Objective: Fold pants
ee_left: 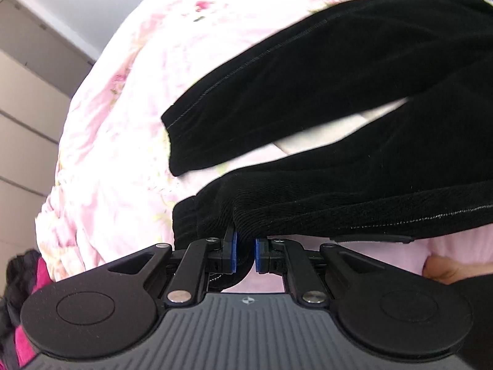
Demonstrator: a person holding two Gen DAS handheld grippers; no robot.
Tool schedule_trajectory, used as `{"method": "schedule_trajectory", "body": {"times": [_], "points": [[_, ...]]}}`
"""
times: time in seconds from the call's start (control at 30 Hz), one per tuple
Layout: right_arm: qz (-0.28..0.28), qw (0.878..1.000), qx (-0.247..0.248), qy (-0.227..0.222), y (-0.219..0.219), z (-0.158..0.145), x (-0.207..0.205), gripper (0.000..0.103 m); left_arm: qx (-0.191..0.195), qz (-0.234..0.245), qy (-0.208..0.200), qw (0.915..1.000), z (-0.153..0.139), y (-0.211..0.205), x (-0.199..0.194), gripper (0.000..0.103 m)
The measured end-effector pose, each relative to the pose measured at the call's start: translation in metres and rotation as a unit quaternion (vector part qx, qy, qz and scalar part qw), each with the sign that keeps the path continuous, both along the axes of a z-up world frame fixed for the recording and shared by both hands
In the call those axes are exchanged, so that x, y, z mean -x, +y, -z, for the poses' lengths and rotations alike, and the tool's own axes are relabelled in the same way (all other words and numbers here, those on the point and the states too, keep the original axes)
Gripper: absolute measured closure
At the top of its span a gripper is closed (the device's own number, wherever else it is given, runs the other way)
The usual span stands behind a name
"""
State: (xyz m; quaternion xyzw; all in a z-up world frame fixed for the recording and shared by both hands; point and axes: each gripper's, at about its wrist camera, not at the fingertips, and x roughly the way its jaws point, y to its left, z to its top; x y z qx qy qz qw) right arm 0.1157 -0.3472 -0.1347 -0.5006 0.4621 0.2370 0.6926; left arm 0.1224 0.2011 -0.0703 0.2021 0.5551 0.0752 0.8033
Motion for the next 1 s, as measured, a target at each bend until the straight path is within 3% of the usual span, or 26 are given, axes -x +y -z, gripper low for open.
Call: {"method": "schedule_trajectory", "body": {"times": [0.13,0.27,0.4,0.5,0.73,1.0], "points": [[0.029,0.996,-0.041,-0.075,-0.001,-0.036,0.001,0.092,0.017,-0.038,-0.016,0.999,-0.01,0.023,-0.013,0.092],[0.065,0.983,-0.074,-0.158,0.006,-0.075,-0.022,0.095,0.023,-0.061,-0.038,0.9972,-0.024,0.036,-0.025,0.092],[0.107,0.967,-0.098,-0.211,0.016,-0.105,-0.073,0.097,0.016,-0.076,-0.055,0.9954,-0.029,0.051,-0.06,0.092],[0.138,0.958,-0.102,-0.231,0.02,-0.11,-0.127,0.098,0.008,-0.087,-0.058,0.9945,-0.029,0.057,-0.093,0.092],[0.173,0.958,-0.067,-0.22,0.048,-0.076,-0.253,0.099,-0.02,-0.095,-0.043,0.9944,0.006,0.067,-0.186,0.092],[0.208,0.968,-0.047,-0.13,0.045,0.007,-0.363,0.097,-0.023,-0.082,-0.001,0.9964,0.074,0.075,-0.262,0.09]]}}
